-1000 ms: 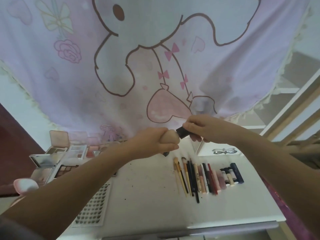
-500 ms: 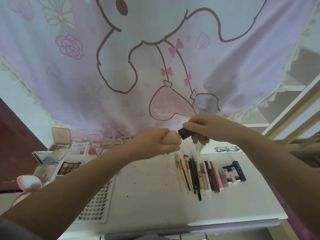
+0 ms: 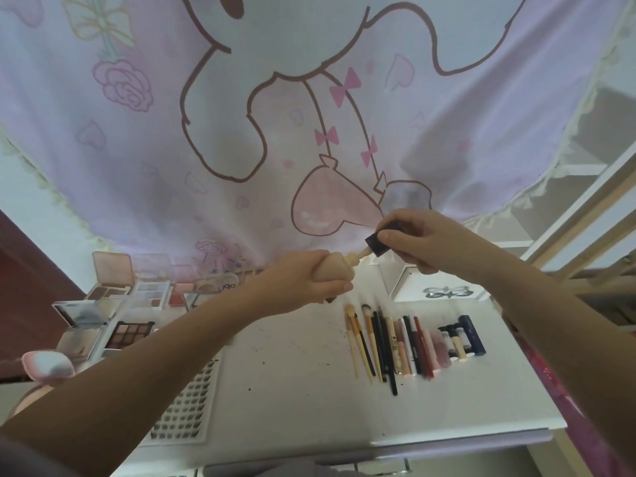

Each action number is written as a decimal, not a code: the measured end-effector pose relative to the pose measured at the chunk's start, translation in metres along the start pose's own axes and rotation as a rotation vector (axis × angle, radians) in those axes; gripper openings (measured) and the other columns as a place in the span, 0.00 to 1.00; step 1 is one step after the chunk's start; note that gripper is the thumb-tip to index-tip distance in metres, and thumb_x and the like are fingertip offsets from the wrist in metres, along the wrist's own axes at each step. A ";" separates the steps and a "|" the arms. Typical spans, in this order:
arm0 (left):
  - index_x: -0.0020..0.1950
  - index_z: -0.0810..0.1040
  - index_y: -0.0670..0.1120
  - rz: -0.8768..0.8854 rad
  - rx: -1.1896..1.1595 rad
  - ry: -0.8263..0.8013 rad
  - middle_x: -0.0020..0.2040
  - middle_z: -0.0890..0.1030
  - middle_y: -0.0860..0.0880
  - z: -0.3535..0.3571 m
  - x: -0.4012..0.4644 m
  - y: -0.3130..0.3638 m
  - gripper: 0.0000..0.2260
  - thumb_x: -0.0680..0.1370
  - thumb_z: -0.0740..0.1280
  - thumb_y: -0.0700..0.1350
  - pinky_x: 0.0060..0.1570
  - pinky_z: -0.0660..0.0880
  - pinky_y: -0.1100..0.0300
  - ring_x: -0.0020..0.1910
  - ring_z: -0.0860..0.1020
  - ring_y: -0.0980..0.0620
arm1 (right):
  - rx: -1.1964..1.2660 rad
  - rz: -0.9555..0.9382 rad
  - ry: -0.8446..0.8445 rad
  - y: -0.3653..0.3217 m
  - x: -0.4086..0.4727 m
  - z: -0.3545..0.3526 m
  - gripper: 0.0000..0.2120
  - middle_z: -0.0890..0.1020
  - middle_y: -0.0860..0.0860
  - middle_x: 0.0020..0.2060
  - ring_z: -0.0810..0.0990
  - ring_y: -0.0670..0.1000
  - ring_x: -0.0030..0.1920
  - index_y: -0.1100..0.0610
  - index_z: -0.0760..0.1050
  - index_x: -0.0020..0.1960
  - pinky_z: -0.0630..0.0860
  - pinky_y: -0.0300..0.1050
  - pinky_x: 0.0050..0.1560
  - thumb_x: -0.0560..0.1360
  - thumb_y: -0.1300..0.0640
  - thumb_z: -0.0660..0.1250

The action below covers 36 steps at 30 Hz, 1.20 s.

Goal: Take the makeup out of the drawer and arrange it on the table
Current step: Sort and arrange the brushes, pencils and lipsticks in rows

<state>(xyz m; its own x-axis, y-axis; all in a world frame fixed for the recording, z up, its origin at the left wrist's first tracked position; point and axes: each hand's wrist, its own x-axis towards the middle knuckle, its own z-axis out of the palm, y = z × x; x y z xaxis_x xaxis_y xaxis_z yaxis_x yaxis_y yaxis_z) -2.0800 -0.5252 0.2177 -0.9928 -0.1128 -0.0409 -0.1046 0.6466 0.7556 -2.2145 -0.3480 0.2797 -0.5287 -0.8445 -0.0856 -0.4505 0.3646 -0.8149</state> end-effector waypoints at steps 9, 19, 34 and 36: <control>0.57 0.74 0.48 0.030 0.115 0.003 0.44 0.78 0.51 0.008 0.002 -0.008 0.20 0.73 0.67 0.59 0.43 0.78 0.54 0.40 0.77 0.52 | 0.010 0.015 0.056 -0.002 0.004 -0.006 0.08 0.69 0.46 0.25 0.64 0.43 0.24 0.52 0.78 0.44 0.63 0.35 0.23 0.76 0.51 0.64; 0.55 0.74 0.48 0.048 0.083 0.060 0.44 0.78 0.51 0.015 0.005 -0.011 0.20 0.72 0.67 0.60 0.41 0.78 0.55 0.39 0.77 0.53 | 0.119 0.077 0.030 0.012 0.000 -0.012 0.11 0.69 0.46 0.24 0.62 0.44 0.23 0.59 0.76 0.43 0.60 0.34 0.22 0.78 0.52 0.63; 0.52 0.71 0.56 0.019 0.079 0.072 0.43 0.76 0.56 0.020 0.007 -0.021 0.14 0.72 0.67 0.60 0.35 0.68 0.68 0.38 0.74 0.59 | 0.037 0.087 0.097 0.012 0.005 -0.013 0.10 0.70 0.46 0.24 0.64 0.43 0.23 0.56 0.75 0.42 0.62 0.35 0.23 0.78 0.52 0.62; 0.54 0.72 0.53 0.011 0.034 0.090 0.44 0.76 0.54 0.021 0.007 -0.025 0.16 0.72 0.67 0.60 0.36 0.69 0.67 0.39 0.75 0.58 | 0.065 0.108 0.095 0.016 0.005 -0.012 0.11 0.69 0.45 0.23 0.63 0.43 0.22 0.58 0.75 0.42 0.61 0.34 0.23 0.78 0.52 0.62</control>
<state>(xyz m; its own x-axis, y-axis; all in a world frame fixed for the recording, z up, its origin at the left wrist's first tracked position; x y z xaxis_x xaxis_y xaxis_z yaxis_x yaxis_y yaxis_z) -2.0860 -0.5260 0.1851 -0.9847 -0.1720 0.0277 -0.0970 0.6734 0.7328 -2.2331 -0.3411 0.2733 -0.6388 -0.7595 -0.1228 -0.3413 0.4229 -0.8394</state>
